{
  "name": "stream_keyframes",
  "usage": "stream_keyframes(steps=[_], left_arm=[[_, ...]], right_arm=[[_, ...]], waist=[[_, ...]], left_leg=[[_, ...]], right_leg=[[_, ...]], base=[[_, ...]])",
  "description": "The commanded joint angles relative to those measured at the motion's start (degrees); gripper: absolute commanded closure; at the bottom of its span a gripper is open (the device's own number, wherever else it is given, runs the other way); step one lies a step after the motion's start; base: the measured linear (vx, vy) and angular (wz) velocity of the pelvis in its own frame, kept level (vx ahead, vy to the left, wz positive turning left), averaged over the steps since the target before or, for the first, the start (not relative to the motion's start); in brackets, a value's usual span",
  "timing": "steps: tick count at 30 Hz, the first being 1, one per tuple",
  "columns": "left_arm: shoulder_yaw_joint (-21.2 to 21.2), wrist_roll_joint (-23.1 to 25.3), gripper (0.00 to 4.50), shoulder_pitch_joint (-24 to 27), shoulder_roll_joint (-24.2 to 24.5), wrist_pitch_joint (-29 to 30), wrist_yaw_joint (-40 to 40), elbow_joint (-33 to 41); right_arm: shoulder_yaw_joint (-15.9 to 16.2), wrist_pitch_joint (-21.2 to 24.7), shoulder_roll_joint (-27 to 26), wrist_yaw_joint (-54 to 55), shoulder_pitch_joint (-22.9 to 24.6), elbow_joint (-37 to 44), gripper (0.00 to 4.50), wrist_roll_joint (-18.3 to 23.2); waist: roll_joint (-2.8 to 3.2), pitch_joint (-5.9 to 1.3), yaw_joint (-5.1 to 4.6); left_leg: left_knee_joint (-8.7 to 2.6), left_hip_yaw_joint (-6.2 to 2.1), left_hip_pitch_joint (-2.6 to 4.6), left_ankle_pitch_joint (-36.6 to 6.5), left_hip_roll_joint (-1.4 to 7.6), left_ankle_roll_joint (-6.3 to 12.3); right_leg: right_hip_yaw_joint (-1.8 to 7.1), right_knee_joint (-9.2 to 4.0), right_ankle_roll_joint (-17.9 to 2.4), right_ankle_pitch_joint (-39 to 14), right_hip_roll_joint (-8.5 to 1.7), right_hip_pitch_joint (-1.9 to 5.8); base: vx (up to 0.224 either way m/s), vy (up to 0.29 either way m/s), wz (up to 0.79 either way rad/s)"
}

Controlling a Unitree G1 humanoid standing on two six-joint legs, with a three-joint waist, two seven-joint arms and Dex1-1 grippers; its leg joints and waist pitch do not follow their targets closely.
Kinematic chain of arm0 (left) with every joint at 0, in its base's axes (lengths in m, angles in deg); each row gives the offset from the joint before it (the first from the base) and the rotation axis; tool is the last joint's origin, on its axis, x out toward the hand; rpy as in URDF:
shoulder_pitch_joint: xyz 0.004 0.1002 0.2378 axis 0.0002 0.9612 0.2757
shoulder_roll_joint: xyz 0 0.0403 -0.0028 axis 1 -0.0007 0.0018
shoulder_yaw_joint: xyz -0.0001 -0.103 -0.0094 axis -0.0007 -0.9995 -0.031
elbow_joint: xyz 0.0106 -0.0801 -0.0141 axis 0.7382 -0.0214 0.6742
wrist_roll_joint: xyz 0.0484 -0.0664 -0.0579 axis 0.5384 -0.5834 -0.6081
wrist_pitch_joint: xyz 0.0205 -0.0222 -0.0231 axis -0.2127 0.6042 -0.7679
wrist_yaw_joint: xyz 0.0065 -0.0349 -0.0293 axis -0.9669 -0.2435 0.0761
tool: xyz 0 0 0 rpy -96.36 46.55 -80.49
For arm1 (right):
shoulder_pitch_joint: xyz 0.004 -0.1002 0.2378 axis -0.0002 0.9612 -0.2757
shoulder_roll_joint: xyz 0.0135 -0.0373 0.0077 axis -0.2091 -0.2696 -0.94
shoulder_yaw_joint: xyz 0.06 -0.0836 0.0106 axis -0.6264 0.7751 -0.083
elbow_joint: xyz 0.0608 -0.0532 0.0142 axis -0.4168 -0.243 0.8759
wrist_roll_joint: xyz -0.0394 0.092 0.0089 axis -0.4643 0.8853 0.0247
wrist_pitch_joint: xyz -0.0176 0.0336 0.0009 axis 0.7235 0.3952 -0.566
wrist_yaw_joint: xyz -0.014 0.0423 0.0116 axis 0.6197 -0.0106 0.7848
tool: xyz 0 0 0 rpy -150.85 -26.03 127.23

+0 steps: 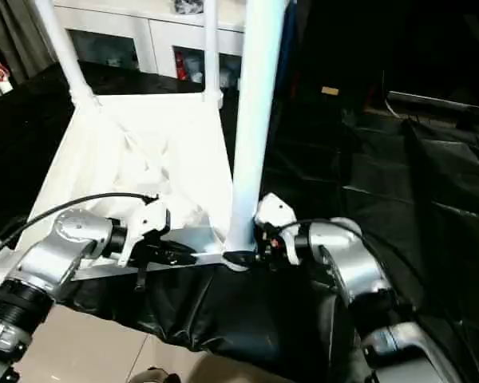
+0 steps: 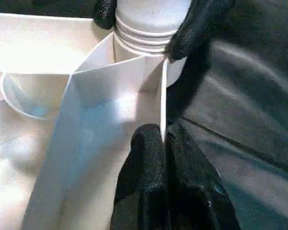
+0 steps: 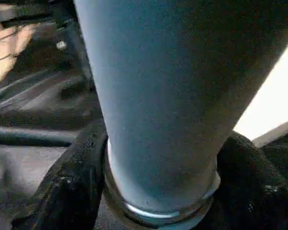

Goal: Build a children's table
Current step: Rotate leg to tighten

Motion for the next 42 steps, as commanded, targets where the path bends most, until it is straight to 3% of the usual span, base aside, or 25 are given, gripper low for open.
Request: stream_keyframes(steps=[1,3,4,6,8,10,14,15,16,17,23,32,42], left_arm=[[-0.84,0.5,4.5,-1.87,-3.49,0.3,-6.54,-1.12],[-1.87,1.76,4.5,-3.49,-6.38,1.04,-13.55,-3.55],[-1.87,1.76,4.5,-3.49,-6.38,1.04,-13.55,-3.55],[-2.49,2.56,4.5,-4.81,-8.9,1.8,-18.58,-5.32],[-2.87,2.78,4.5,-5.66,-10.6,2.41,-21.42,-6.32],[-2.87,3.56,4.5,-6.6,-12.7,2.63,-24.68,-7.24],[-1.56,5.31,4.5,-7.41,-15.35,1.59,-26.86,-8.28],[-1.08,5.26,4.5,-7.35,-15.99,1.38,-26.32,-8.05],[-0.97,5.19,4.5,-7.31,-16.14,1.34,-26.1,-7.95],[-0.67,5.15,4.5,-7.28,-16.11,1.0,-25.75,-7.9],[0.09,3.42,4.5,-5.05,-12.05,-1.26,-17.59,-4.84],[-0.17,1.18,4.5,-2.48,-5.34,-3.21,-6.4,-1.58],[-0.44,-1.06,4.5,-1.51,-1.72,-3.24,0.12,0.5]], right_arm=[[0.52,0.02,-3.61,5.78,-0.2,-1.21,1.76,-0.52],[-1.74,-0.77,-7.59,17.48,-1.46,-5.28,1.76,-2.71],[-1.74,-0.77,-7.59,17.48,-1.46,-5.28,1.76,-2.71],[-3.45,0.19,-10.6,25.61,-2.46,-7.67,1.77,-3.53],[-4.55,0.87,-12.62,31.08,-3.28,-9.28,1.77,-4.08],[-5.13,0.24,-14.98,37.63,-4.61,-11.47,1.77,-5.32],[-5.87,-1.52,-18.32,39.7,-6.25,-13.54,1.77,-4.79],[-5.83,-2.38,-18.75,38.94,-6.29,-13.25,1.77,-4.46],[-5.79,-2.63,-18.79,38.69,-6.25,-13.1,1.21,-4.39],[-6.07,-2.78,-18.94,38.36,-6.3,-12.98,1.07,-3.94],[-6.26,-2.68,-15.57,31.23,-6.12,-10.4,0.58,-1.74],[-4.15,-2.8,-5.65,9.94,-4.3,-4.62,0.58,1.54],[-1.69,-1.24,-0.09,-1.5,-2.94,-1.58,0.73,2.66]], waist=[[-0.53,-3.75,-0.36],[-0.48,-3.58,-0.74],[-0.57,-3.45,-1.15],[-0.73,-3.41,-1.51],[-0.35,-3.41,-1.89],[-0.32,-3.42,-2.07],[-0.08,-3.6,-2.0],[-0.12,-3.66,-1.97],[-0.11,-3.76,-1.81],[0.16,-3.78,-1.76],[0.06,-4.07,-1.66],[0.12,-4.23,-1.13],[0.07,-4.03,-0.49]], left_leg=[[-4.6,-1.54,1.65,-16.43,3.41,0.04],[-4.71,-1.86,1.88,-18.86,3.26,-1.56],[-4.75,-1.91,2.0,-20.34,3.11,-2.22],[-4.79,-2.14,1.9,-21.11,3.06,-2.41],[-4.75,-2.25,2.16,-22.44,3.01,-2.64],[-4.88,-2.32,1.99,-22.78,3.0,-2.6],[-4.97,-2.29,1.98,-22.81,3.05,-2.62],[-4.9,-2.14,1.98,-22.44,3.04,-2.32],[-4.88,-2.08,1.93,-21.48,3.05,-1.92],[-4.93,-2.09,1.84,-21.05,3.07,-1.83],[-4.73,-1.76,1.38,-17.47,3.03,-0.16],[-4.28,-1.44,1.26,-12.9,3.38,2.69],[-4.47,-1.39,1.58,-15.6,3.51,1.26]], right_leg=[[2.56,-3.94,-12.19,-18.15,-3.8,1.94],[2.52,-4.58,-10.47,-23.94,-4.07,1.67],[2.44,-4.98,-9.69,-26.41,-4.02,1.44],[2.32,-5.26,-8.51,-28.68,-4.1,1.53],[2.26,-5.51,-7.93,-30.29,-4.08,1.22],[2.22,-5.74,-7.23,-30.12,-3.96,1.16],[2.32,-5.53,-7.72,-26.86,-3.92,1.2],[2.42,-5.46,-8.06,-25.42,-3.87,1.18],[2.46,-5.24,-8.5,-23.73,-3.84,1.32],[2.51,-5.09,-8.8,-22.63,-3.81,1.42],[2.52,-4.32,-10.78,-16.45,-3.73,2.05],[2.31,-3.2,-13.62,-9.55,-3.43,2.43],[2.42,-3.58,-13.51,-14.1,-3.55,2.17]], base=[[0.0,0.0,0.0],[0.0,0.0,0.0],[0.0,0.0,0.0],[0.0,0.0,0.0],[0.0,0.0,0.0],[0.0,0.0,0.0],[0.0,0.0,0.0],[0.0,0.0,0.0],[0.0,0.0,0.0],[0.0,0.0,0.0],[0.0,0.0,0.0],[0.0,0.0,0.0],[0.0,0.0,0.0]])
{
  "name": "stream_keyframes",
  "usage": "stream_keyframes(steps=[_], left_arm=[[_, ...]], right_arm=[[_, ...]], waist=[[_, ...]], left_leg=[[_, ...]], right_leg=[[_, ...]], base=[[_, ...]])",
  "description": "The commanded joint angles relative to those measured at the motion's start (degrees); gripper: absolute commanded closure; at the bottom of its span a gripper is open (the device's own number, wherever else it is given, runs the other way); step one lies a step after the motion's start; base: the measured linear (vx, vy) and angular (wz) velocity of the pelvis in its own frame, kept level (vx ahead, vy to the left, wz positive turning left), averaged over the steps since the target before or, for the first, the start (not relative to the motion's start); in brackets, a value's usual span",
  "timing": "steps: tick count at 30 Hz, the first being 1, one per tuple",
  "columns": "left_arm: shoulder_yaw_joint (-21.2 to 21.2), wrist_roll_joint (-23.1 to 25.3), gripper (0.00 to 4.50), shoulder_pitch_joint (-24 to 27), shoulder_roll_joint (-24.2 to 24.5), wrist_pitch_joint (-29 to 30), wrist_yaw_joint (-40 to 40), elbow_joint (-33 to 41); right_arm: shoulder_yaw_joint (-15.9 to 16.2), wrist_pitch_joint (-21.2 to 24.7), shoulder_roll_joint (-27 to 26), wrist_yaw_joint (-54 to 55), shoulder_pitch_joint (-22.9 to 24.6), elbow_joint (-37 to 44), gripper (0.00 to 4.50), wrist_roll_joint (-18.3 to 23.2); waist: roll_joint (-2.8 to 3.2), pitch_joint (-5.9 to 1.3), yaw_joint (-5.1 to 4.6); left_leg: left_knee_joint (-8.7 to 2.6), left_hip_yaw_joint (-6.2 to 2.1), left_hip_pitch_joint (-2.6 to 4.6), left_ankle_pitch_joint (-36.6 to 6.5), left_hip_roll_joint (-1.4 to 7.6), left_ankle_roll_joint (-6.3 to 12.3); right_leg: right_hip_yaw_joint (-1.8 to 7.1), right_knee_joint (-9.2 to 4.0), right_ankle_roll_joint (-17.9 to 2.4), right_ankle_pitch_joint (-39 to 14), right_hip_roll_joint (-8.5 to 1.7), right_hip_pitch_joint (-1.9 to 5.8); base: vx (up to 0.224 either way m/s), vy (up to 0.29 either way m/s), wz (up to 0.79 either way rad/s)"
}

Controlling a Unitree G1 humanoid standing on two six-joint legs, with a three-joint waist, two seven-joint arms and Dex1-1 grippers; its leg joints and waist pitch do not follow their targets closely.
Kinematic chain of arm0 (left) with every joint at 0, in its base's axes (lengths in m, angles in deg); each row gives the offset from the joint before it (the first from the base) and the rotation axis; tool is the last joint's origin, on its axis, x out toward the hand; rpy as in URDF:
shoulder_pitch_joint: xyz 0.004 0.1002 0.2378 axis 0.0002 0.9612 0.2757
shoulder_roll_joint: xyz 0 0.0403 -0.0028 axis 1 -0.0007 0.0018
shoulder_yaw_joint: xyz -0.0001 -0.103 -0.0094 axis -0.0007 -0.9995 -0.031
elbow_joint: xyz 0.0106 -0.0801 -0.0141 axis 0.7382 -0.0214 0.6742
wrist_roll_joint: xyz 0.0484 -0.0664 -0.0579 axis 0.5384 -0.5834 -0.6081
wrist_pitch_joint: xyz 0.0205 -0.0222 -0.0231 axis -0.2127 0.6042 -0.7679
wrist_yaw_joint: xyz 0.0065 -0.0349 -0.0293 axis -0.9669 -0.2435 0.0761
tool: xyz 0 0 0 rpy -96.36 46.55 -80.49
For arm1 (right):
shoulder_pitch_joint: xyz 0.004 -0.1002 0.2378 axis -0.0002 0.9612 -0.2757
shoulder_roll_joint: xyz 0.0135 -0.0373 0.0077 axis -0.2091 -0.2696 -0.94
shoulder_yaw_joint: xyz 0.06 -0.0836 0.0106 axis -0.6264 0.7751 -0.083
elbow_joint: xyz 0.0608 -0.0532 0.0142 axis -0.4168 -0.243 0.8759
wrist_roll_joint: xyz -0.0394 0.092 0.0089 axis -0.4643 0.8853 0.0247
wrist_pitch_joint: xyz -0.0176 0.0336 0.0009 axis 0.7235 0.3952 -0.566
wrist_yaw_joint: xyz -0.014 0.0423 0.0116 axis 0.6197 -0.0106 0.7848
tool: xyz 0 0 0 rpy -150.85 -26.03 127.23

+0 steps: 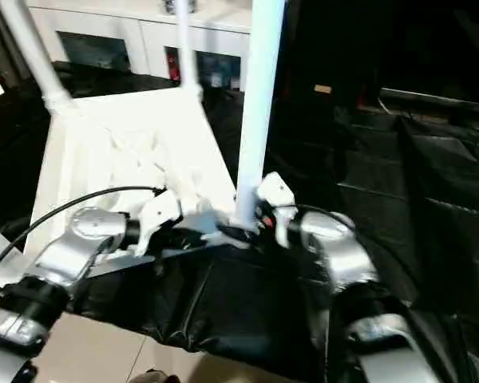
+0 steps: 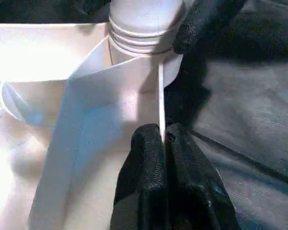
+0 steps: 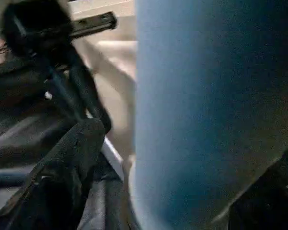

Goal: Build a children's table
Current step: Rotate leg to tighten

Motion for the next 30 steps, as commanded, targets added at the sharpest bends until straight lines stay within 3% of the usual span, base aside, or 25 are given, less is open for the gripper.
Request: stream_keyframes(steps=[1,16,25,29,30], left_arm=[[0.23,-2.3,4.5,-0.26,0.01,-1.44,2.79,2.72],[0.57,-2.89,4.5,0.62,1.12,-0.57,5.49,3.79],[0.82,-0.83,4.5,0.53,-0.35,-0.64,1.06,2.32],[0.42,0.08,4.5,-0.24,-3.1,0.89,-3.77,1.24],[0.4,0.22,4.5,-0.46,-3.62,1.17,-4.51,0.98]], right_arm=[[0.83,0.65,1.29,-2.6,0.26,1.73,1.01,0.41],[1.95,0.63,2.55,-4.88,0.31,2.14,2.35,-0.2],[2.93,2.29,1.28,-4.71,3.42,3.64,2.52,0.37],[2.97,3.19,-1.71,0.17,4.65,3.01,2.52,-0.51],[2.76,3.13,-2.48,2.01,4.55,2.35,2.52,-0.97]], waist=[[-0.18,-3.87,0.09],[-0.25,-4.01,0.36],[-0.27,-4.01,0.44],[-0.15,-3.66,0.41],[-0.15,-3.48,0.25]], left_leg=[[-4.38,-1.38,1.62,-15.79,3.51,1.13],[-4.27,-1.41,1.55,-14.62,3.48,1.21],[-4.3,-1.41,1.63,-14.9,3.5,1.1],[-4.52,-1.44,2.07,-17.98,3.52,0.0],[-4.64,-1.57,2.13,-19.82,3.43,-0.67]], right_leg=[[2.47,-3.58,-13.44,-14.62,-3.59,2.21],[2.46,-3.41,-13.56,-13.55,-3.61,2.26],[2.48,-3.5,-13.32,-13.8,-3.58,2.24],[2.61,-4.13,-12.53,-17.73,-3.62,1.78],[2.6,-4.43,-11.9,-20.74,-3.75,1.73]], base=[[0.0,0.0,0.0],[0.0,0.0,0.0],[0.0,0.0,0.0],[0.0,0.0,0.0],[0.0,0.0,0.0]])
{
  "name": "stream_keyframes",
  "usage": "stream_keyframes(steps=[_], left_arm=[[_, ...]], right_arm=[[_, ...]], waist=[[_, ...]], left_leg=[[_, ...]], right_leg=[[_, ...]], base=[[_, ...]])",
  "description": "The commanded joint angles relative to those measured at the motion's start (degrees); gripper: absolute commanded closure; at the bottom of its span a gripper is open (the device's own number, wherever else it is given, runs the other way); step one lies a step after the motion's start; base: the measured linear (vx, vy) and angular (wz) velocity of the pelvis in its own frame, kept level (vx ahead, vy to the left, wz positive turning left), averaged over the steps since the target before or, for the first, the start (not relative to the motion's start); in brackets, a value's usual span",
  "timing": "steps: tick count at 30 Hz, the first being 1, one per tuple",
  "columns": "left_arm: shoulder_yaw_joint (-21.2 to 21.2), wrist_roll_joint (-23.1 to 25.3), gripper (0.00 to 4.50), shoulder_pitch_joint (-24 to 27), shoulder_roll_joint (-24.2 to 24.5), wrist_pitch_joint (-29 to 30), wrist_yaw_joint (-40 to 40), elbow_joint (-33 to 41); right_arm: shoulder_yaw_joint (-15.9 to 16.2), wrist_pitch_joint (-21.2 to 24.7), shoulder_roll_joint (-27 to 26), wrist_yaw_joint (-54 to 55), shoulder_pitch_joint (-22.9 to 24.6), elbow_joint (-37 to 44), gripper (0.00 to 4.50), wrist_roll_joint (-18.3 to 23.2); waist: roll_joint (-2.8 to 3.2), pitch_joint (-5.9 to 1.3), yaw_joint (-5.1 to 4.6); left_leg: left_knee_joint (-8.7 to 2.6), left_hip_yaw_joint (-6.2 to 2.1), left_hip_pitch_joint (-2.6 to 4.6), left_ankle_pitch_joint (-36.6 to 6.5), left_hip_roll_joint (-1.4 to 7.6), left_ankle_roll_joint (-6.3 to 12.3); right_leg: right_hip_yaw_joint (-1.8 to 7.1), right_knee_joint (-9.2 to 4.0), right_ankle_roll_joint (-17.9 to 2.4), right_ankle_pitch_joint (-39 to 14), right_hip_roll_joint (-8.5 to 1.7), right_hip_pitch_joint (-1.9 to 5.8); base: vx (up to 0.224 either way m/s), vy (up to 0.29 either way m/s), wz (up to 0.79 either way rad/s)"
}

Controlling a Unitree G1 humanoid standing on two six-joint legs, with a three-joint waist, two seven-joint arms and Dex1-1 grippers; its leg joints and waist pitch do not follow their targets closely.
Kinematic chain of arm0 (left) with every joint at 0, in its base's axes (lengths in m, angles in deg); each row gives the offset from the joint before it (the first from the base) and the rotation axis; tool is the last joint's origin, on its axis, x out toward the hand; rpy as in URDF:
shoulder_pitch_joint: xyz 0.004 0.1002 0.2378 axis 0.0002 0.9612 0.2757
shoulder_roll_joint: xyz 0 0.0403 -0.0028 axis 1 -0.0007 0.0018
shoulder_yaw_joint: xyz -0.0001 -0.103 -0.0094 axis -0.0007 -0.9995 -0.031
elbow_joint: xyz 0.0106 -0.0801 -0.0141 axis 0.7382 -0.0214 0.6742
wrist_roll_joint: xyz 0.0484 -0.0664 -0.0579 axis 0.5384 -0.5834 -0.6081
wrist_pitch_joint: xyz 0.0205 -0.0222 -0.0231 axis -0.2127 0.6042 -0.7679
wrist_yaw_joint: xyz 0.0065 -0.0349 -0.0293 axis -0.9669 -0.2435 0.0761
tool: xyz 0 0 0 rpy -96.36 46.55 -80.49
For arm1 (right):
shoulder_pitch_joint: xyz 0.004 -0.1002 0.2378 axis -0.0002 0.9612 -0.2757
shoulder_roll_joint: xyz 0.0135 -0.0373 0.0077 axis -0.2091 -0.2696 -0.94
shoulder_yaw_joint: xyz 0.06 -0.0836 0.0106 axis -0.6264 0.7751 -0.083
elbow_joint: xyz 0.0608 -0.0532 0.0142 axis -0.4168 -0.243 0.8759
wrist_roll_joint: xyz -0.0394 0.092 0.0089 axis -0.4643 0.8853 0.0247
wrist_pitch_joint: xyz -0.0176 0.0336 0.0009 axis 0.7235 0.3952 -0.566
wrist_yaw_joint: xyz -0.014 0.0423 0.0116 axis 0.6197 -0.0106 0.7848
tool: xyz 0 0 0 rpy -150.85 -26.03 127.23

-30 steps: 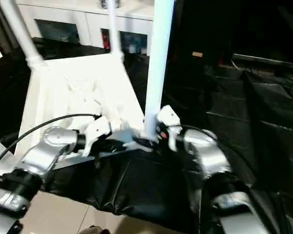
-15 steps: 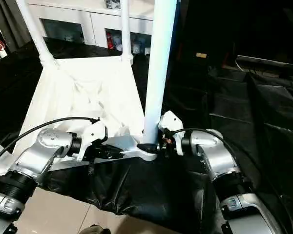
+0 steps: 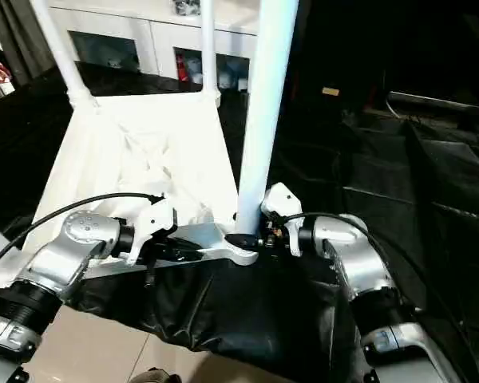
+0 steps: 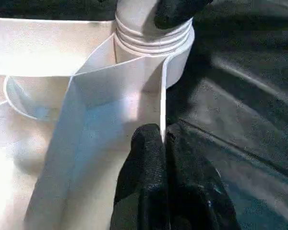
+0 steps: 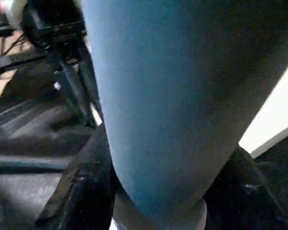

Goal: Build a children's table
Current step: Rotate leg to tighten

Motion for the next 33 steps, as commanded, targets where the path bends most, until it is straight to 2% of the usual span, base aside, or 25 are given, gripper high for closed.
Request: stream_keyframes(steps=[1,3,4,7,8,9,11,12,13,14,15,16,17,18,19,20,21,22,23,24,26,28,30,32,33], left_arm=[[-0.03,0.09,4.5,-1.77,-3.77,0.97,-5.33,-0.23],[-0.08,0.61,4.5,-2.19,-4.51,1.25,-6.96,-0.84],[-0.63,1.53,4.5,-3.54,-6.87,1.93,-11.54,-2.84],[-1.79,2.34,4.5,-6.07,-11.28,2.96,-19.15,-6.07],[-2.04,2.43,4.5,-6.76,-12.44,3.31,-20.72,-6.75],[-2.28,2.69,4.5,-7.57,-13.55,3.26,-22.59,-7.61],[-2.32,3.0,4.5,-8.63,-15.09,2.96,-24.08,-8.56],[-2.22,3.08,4.5,-8.92,-15.56,2.71,-24.07,-8.67],[-2.11,3.18,4.5,-9.07,-15.79,2.45,-23.94,-8.7],[-1.42,3.56,4.5,-9.2,-15.64,1.27,-22.69,-8.78],[-1.42,3.56,4.5,-9.2,-15.64,1.27,-22.69,-8.78],[-1.32,3.5,4.5,-9.04,-15.37,0.88,-22.05,-8.54],[-1.26,3.4,4.5,-8.79,-14.94,0.29,-21.27,-8.26],[-1.19,3.25,4.5,-8.47,-14.4,0.06,-20.47,-7.86],[-1.11,3.2,4.5,-8.26,-13.96,-0.06,-20.0,-7.72],[-1.1,2.86,4.5,-7.78,-13.12,-0.46,-18.79,-7.28],[-1.1,2.86,4.5,-7.78,-13.12,-0.46,-18.79,-7.28],[-1.1,2.56,4.5,-7.25,-12.12,-0.5,-17.54,-6.7],[-1.06,2.31,4.5,-6.79,-11.21,-0.8,-16.34,-6.16],[-1.15,1.83,4.5,-6.2,-10.1,-0.86,-14.23,-5.34],[-1.2,1.01,4.5,-5.31,-8.48,-0.91,-10.85,-3.82],[-1.15,0.57,4.5,-4.6,-7.09,-0.59,-8.58,-2.49],[-1.04,0.35,4.5,-4.06,-5.84,-0.96,-6.75,-1.72],[-0.91,0.05,4.5,-3.51,-4.52,-0.99,-5.03,-0.97],[-0.72,-0.35,4.5,-3.06,-3.31,-1.35,-3.29,-0.41]], right_arm=[[2.94,1.25,-3.93,4.79,1.26,-2.94,2.52,-2.03],[2.6,0.88,-4.94,7.8,0.97,-4.04,2.52,-2.85],[0.74,1.85,-7.9,15.62,-0.22,-6.87,2.52,-3.61],[-2.48,2.65,-12.59,28.18,-2.84,-11.55,2.52,-4.42],[-3.07,2.42,-13.69,31.44,-3.67,-12.81,2.52,-4.8],[-3.72,2.0,-14.82,34.7,-4.67,-14.17,2.52,-5.03],[-4.31,1.17,-16.71,37.26,-6.1,-15.38,2.52,-4.94],[-4.12,0.47,-17.38,37.32,-6.57,-15.44,2.52,-5.09],[-3.84,-0.19,-17.75,37.3,-6.86,-15.43,2.52,-5.27],[-4.22,-1.14,-18.35,35.82,-7.37,-15.52,2.52,-4.77],[-4.22,-1.14,-18.35,35.82,-7.37,-15.52,2.18,-4.77],[-4.62,-1.32,-18.29,35.24,-7.4,-15.33,2.18,-4.35],[-5.31,-1.3,-18.19,34.13,-7.49,-15.28,1.83,-3.5],[-5.69,-0.95,-17.92,33.04,-7.43,-15.01,1.81,-2.79],[-5.84,-0.87,-17.68,32.53,-7.46,-15.06,1.74,-2.44],[-5.81,-1.09,-16.91,31.2,-7.44,-15.01,1.62,-2.16],[-5.81,-1.09,-16.91,31.2,-7.44,-15.01,1.49,-2.16],[-5.67,-1.18,-15.98,29.78,-7.34,-14.66,1.49,-2.0],[-5.31,-1.45,-14.98,28.68,-7.27,-14.31,1.34,-2.25],[-4.72,-1.7,-13.49,26.15,-7.16,-13.8,1.27,-2.55],[-3.45,-1.94,-11.0,21.07,-6.66,-12.4,1.27,-2.82],[-2.55,-2.23,-9.01,16.92,-6.11,-11.0,1.27,-2.7],[-1.75,-2.95,-7.28,13.16,-5.66,-10.0,1.27,-2.54],[-0.92,-3.1,-5.58,9.32,-5.15,-8.81,1.27,-2.21],[-0.21,-3.38,-4.15,6.09,-4.79,-7.83,1.27,-1.98]], waist=[[-0.18,-3.38,-0.47],[-0.19,-3.19,-0.92],[-0.21,-2.94,-1.47],[-0.13,-2.57,-2.54],[-0.3,-2.56,-3.03],[0.07,-2.58,-3.05],[1.39,-2.1,-4.26],[1.87,-2.02,-4.63],[2.28,-2.27,-3.84],[1.64,-1.93,-2.18],[-0.34,-1.94,-2.54],[-2.68,-1.89,-2.12],[-2.56,-2.0,-2.14],[-2.05,-2.18,-1.49],[-0.35,-2.35,-0.8],[0.22,-2.76,-1.83],[0.95,-3.11,-1.89],[0.88,-3.04,-2.25],[0.67,-3.0,-2.26],[0.33,-2.88,-2.15],[0.23,-3.01,-1.74],[0.34,-3.24,-1.38],[0.1,-3.35,-1.22],[0.05,-3.5,-0.94],[-0.05,-3.67,-0.98]], left_leg=[[-4.74,-1.69,1.88,-20.6,3.39,-1.07],[-4.89,-2.04,1.92,-22.93,3.27,-2.19],[-4.96,-2.35,2.19,-25.49,3.16,-2.99],[-4.63,-2.9,2.87,-30.1,2.74,-4.18],[-4.48,-3.29,2.92,-31.5,2.48,-4.29],[-4.47,-3.42,3.14,-32.16,2.53,-4.29],[-5.11,-4.0,4.42,-39.98,3.01,-4.46],[-7.65,-4.56,2.51,-45.68,4.26,-4.6],[-9.48,-4.58,0.81,-47.06,5.35,-4.81],[-12.79,-1.47,1.01,-49.72,5.21,-5.6],[-9.93,-1.16,2.73,-45.61,3.71,-5.37],[2.01,-1.23,8.11,-28.8,-0.12,-2.53],[3.34,-1.9,6.46,-19.51,-0.09,-0.74],[-0.57,-3.39,-0.33,-8.26,1.09,0.38],[-2.49,-3.65,0.18,-9.39,1.83,-0.82],[-4.57,-4.05,-0.03,-15.22,2.95,-1.79],[-5.04,-4.33,0.48,-18.87,3.49,-2.35],[-5.55,-4.05,1.54,-25.12,3.69,-3.54],[-5.51,-3.8,1.49,-25.4,3.44,-3.33],[-5.31,-3.5,1.32,-24.85,3.12,-2.43],[-4.96,-3.12,1.28,-22.32,3.13,-1.09],[-4.85,-2.71,1.35,-18.15,3.42,-0.03],[-4.58,-2.3,1.71,-16.67,3.49,0.58],[-4.3,-2.08,1.47,-14.21,3.4,1.47],[-4.18,-2.12,0.95,-11.55,3.42,2.33]], right_leg=[[2.5,-4.59,-11.45,-22.39,-3.83,1.44],[2.39,-5.13,-9.89,-27.22,-4.02,1.29],[2.18,-5.72,-8.08,-32.15,-4.08,1.01],[1.28,-6.79,-5.27,-39.78,-4.06,0.46],[0.35,-7.54,-3.31,-42.83,-4.09,0.78],[0.06,-7.81,-2.83,-43.23,-4.13,0.8],[-2.75,-9.31,-1.97,-39.83,-3.03,0.82],[-3.32,-6.27,-2.42,-32.42,-1.94,3.43],[-2.16,-1.85,-3.66,-25.47,-1.78,5.44],[-0.69,2.66,-5.98,-16.5,-0.57,3.83],[0.85,-0.89,-5.61,-25.17,-1.51,1.8],[1.49,-10.79,-2.16,-52.31,-7.05,-4.41],[2.76,-11.28,-1.49,-57.89,-8.96,-2.82],[1.84,-7.76,-0.95,-52.76,-8.91,3.54],[0.32,-8.0,-1.59,-49.6,-7.48,3.28],[-0.88,-6.21,-2.75,-37.36,-4.7,3.24],[-0.98,-5.43,-3.96,-31.79,-4.23,3.15],[-0.15,-4.79,-8.25,-21.88,-4.0,2.26],[0.0,-4.8,-9.13,-21.15,-4.15,2.37],[0.17,-5.0,-9.54,-23.17,-4.63,2.56],[0.6,-5.23,-9.51,-24.92,-5.13,2.64],[0.95,-4.74,-10.75,-20.71,-4.86,2.49],[1.2,-4.34,-12.17,-18.41,-4.64,2.18],[1.38,-3.86,-13.05,-15.87,-4.58,2.39],[1.31,-3.29,-13.61,-12.68,-4.37,2.8]], base=[[0.0,0.0,0.0],[0.0,0.0,0.0],[-0.052,0.001,-0.05],[-0.062,0.006,-0.07],[-0.073,0.013,-0.11],[-0.066,0.027,-0.14],[-0.066,0.035,-0.07],[-0.05,0.039,-0.06],[-0.072,0.021,-0.02],[-0.072,0.021,-0.02],[-0.055,-0.035,0.17],[0.049,-0.089,0.18],[0.049,-0.089,0.18],[0.117,-0.045,-0.27],[0.085,0.04,-0.45],[0.085,0.04,-0.45],[0.041,0.047,-0.18],[0.0,0.0,0.0],[0.0,0.0,0.0],[0.0,0.0,0.0],[0.0,0.0,0.0],[0.0,0.0,0.0],[0.025,-0.012,0.05],[0.055,-0.021,0.1],[0.063,-0.012,0.04]])
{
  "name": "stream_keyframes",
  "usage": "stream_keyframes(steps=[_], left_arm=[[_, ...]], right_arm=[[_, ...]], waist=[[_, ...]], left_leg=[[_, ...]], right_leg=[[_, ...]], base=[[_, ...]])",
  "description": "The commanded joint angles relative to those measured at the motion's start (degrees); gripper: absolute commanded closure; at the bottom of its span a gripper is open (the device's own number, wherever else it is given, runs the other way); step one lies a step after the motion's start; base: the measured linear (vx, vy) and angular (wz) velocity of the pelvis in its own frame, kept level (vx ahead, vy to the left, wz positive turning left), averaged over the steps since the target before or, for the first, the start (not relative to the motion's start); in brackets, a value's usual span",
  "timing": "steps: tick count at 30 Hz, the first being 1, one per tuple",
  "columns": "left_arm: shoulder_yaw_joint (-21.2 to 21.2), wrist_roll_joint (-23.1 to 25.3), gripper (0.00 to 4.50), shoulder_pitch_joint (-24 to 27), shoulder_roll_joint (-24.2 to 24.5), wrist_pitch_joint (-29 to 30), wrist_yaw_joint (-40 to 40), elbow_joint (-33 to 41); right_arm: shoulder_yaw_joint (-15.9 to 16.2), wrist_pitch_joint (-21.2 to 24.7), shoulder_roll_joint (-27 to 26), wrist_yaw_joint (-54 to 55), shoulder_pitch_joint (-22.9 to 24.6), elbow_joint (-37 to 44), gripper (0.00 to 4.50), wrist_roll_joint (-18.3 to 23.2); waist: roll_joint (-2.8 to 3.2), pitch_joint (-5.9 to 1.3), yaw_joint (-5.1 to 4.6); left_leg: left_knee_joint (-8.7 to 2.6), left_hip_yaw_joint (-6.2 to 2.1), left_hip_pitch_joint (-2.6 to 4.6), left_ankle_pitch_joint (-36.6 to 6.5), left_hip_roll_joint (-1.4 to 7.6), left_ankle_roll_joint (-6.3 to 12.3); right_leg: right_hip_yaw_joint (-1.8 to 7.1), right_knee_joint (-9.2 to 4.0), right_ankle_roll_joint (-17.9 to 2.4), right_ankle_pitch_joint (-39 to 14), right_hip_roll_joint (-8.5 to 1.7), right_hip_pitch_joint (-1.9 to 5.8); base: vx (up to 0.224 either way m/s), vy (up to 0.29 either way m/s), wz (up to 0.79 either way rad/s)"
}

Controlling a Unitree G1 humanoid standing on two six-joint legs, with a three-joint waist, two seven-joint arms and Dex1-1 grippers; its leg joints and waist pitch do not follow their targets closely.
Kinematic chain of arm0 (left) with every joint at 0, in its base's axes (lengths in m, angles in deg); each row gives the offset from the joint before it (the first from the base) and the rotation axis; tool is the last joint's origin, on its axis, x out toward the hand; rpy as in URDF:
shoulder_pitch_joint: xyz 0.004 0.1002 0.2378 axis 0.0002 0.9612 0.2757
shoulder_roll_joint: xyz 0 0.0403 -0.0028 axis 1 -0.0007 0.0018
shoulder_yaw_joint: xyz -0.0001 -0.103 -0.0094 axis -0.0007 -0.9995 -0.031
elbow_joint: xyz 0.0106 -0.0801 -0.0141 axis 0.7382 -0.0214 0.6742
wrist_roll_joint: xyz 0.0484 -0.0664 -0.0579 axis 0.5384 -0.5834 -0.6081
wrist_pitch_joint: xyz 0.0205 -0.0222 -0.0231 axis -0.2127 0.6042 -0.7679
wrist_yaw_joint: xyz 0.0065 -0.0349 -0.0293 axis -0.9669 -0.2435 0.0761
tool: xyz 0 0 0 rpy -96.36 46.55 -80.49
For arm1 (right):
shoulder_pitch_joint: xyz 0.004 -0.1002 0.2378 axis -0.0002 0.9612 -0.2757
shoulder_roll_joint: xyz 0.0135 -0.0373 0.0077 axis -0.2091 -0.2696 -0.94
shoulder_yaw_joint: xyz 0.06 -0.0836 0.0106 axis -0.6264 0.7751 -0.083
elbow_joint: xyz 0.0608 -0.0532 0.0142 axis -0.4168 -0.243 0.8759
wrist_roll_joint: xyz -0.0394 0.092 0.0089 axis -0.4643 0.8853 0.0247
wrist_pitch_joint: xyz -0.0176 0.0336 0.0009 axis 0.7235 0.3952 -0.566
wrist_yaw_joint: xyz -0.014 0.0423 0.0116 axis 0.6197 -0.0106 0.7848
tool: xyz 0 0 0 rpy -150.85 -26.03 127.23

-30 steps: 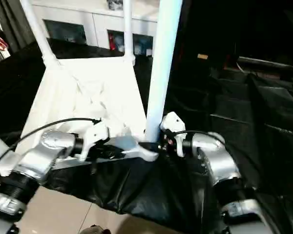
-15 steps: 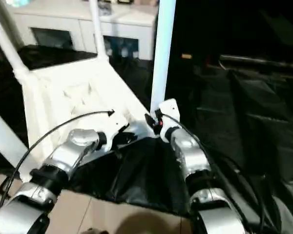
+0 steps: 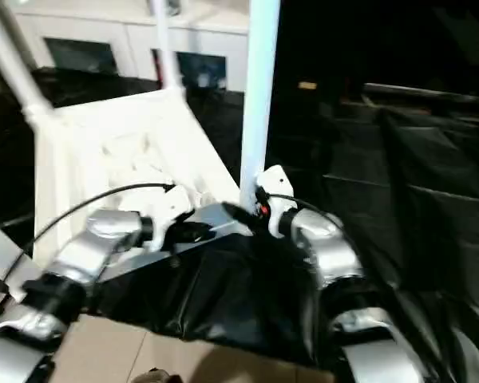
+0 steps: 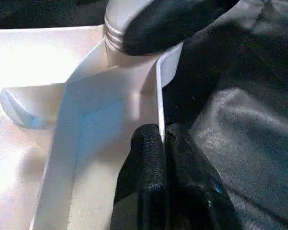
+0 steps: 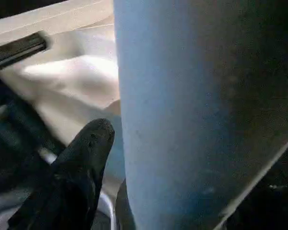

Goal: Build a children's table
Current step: Rotate leg to tighten

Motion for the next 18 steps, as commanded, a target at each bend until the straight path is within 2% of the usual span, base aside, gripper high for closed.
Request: stream_keyframes(steps=[1,2,3,5,6,10,13,14,15,18], left_arm=[[0.92,-1.71,4.5,-0.56,0.38,-2.22,3.0,2.74],[0.98,-2.0,4.5,-0.11,1.39,-2.59,4.45,3.18],[0.98,-2.1,4.5,0.09,1.76,-2.68,5.03,3.4],[1.02,-2.51,4.5,0.85,3.19,-2.89,7.18,4.3],[1.01,-2.71,4.5,1.08,3.65,-3.11,7.88,4.57],[0.79,-3.73,4.5,1.8,5.23,-2.83,10.07,5.65],[0.89,-4.51,4.5,2.3,6.25,-2.43,12.03,6.52],[0.89,-4.51,4.5,2.3,6.25,-2.43,12.03,6.52],[0.9,-4.55,4.5,2.38,6.46,-2.45,12.45,6.63],[0.98,-4.62,4.5,2.39,6.67,-2.44,12.76,6.64]], right_arm=[[2.32,-0.2,0.62,-5.13,0.83,1.56,1.27,0.51],[2.84,-0.03,1.73,-7.66,1.03,2.19,1.27,0.82],[3.05,0.07,2.16,-8.65,1.09,2.43,1.27,0.98],[3.68,0.39,3.47,-11.82,1.35,3.15,1.27,1.45],[3.88,0.4,3.88,-12.87,1.44,3.38,1.6,1.57],[4.71,0.09,5.32,-15.79,1.61,4.0,1.86,1.36],[4.87,0.42,6.09,-17.57,1.67,4.45,2.05,1.64],[4.87,0.42,6.09,-17.57,1.67,4.45,2.09,1.64],[4.99,0.55,6.29,-18.06,1.7,4.57,2.33,1.7],[5.14,0.61,6.56,-18.63,1.76,4.66,2.44,1.84]], waist=[[-0.79,-4.77,0.19],[-0.99,-4.88,0.2],[-0.81,-5.22,0.48],[-1.11,-5.16,0.62],[-0.98,-5.12,0.76],[-1.14,-4.79,0.84],[-0.99,-4.55,0.83],[-1.01,-4.5,0.74],[-1.02,-4.52,0.7],[-1.1,-4.61,0.68]], left_leg=[[-3.97,-0.72,0.61,-8.01,3.38,4.19],[-3.74,-0.67,0.5,-6.6,3.27,4.78],[-3.29,-0.64,0.34,-3.5,3.21,6.13],[-3.0,-0.42,0.08,-2.38,3.1,7.73],[-3.0,-0.38,0.2,-3.37,3.13,8.1],[-3.38,-0.34,0.35,-7.0,3.33,6.74],[-3.73,-0.43,0.45,-10.16,3.43,4.39],[-3.85,-0.46,0.42,-10.53,3.45,4.08],[-3.92,-0.51,0.52,-10.9,3.48,3.59],[-3.87,-0.49,0.54,-10.63,3.44,3.3]], right_leg=[[3.23,-3.15,-14.13,-7.9,-3.28,2.24],[3.22,-2.83,-14.65,-5.61,-3.14,2.26],[3.14,-2.08,-15.75,-0.96,-3.05,2.29],[3.03,-1.74,-16.74,1.87,-2.86,2.16],[3.01,-1.82,-16.91,1.03,-2.97,2.14],[3.05,-2.44,-16.08,-5.0,-3.05,2.09],[3.22,-2.93,-14.64,-10.02,-3.2,2.03],[3.21,-2.98,-14.39,-10.59,-3.16,2.04],[3.24,-3.02,-14.14,-11.09,-3.17,1.99],[3.29,-2.93,-14.28,-10.13,-3.15,2.03]], base=[[0.063,-0.007,0.01],[0.063,-0.007,0.01],[0.0,0.0,0.0],[0.0,0.0,0.0],[0.0,0.0,0.0],[0.0,0.0,0.0],[0.0,0.0,0.0],[0.0,0.0,0.0],[0.0,0.0,0.0],[0.0,0.0,0.0]])
